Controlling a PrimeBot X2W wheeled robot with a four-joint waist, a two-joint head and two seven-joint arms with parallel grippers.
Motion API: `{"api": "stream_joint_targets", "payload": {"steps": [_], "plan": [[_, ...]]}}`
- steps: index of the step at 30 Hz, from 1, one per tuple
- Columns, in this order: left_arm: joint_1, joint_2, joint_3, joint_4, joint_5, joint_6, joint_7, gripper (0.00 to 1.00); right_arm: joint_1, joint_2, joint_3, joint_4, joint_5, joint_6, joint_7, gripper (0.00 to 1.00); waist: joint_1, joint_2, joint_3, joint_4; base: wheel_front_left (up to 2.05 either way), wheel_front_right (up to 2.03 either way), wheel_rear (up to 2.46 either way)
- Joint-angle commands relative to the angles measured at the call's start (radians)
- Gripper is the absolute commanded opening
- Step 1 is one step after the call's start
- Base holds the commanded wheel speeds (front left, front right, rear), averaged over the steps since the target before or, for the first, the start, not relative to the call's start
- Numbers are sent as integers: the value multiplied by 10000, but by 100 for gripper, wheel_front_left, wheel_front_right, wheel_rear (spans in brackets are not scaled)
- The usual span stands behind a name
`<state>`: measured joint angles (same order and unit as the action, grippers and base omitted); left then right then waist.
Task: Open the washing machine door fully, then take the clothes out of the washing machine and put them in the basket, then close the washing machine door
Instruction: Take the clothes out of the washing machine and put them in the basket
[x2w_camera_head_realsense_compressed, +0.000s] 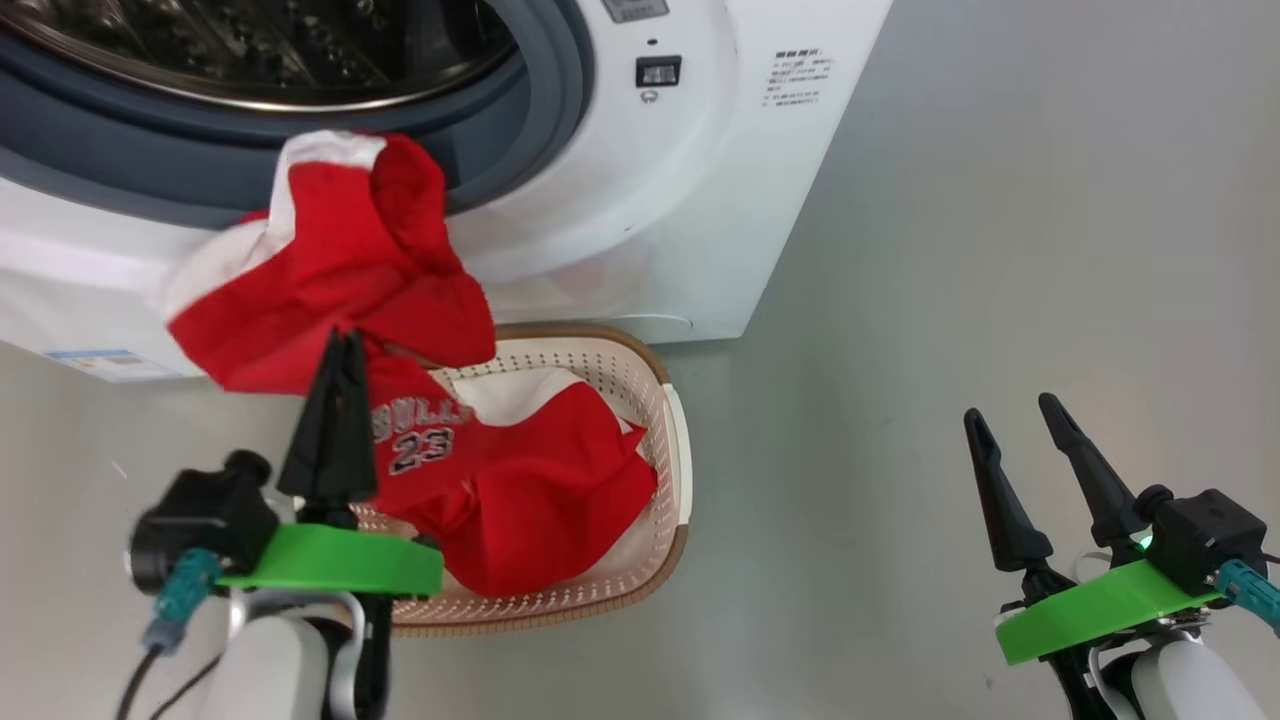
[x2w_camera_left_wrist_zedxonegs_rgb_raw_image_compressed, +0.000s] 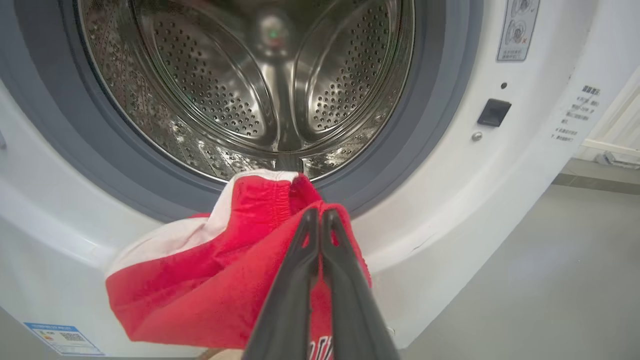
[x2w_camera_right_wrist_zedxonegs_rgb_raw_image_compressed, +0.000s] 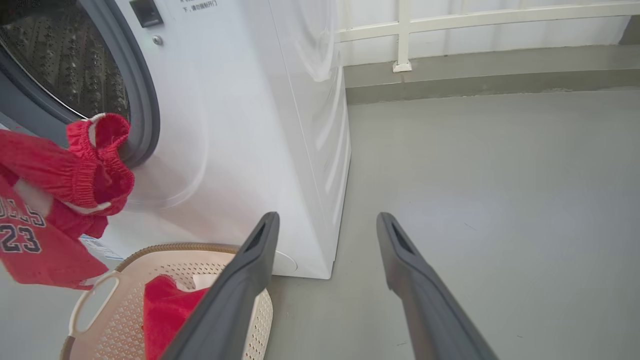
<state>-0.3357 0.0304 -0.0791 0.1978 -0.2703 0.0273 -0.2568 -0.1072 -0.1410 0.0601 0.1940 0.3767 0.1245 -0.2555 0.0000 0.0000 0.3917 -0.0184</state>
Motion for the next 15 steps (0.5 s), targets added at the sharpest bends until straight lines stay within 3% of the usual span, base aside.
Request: {"api": "stream_joint_targets", "payload": {"steps": [1,15], "plan": [[62,199,226,-71,-82,80,-49,0,-156,-60,249,-252,-14,62,-63,100,0,0,150,-33,0,0,0],[-1117,199,-229,3417,143,-321,-49,0,-686,20,315,-344,-24,62,-63,100,0,0,1273,-177,0,0,0]]}}
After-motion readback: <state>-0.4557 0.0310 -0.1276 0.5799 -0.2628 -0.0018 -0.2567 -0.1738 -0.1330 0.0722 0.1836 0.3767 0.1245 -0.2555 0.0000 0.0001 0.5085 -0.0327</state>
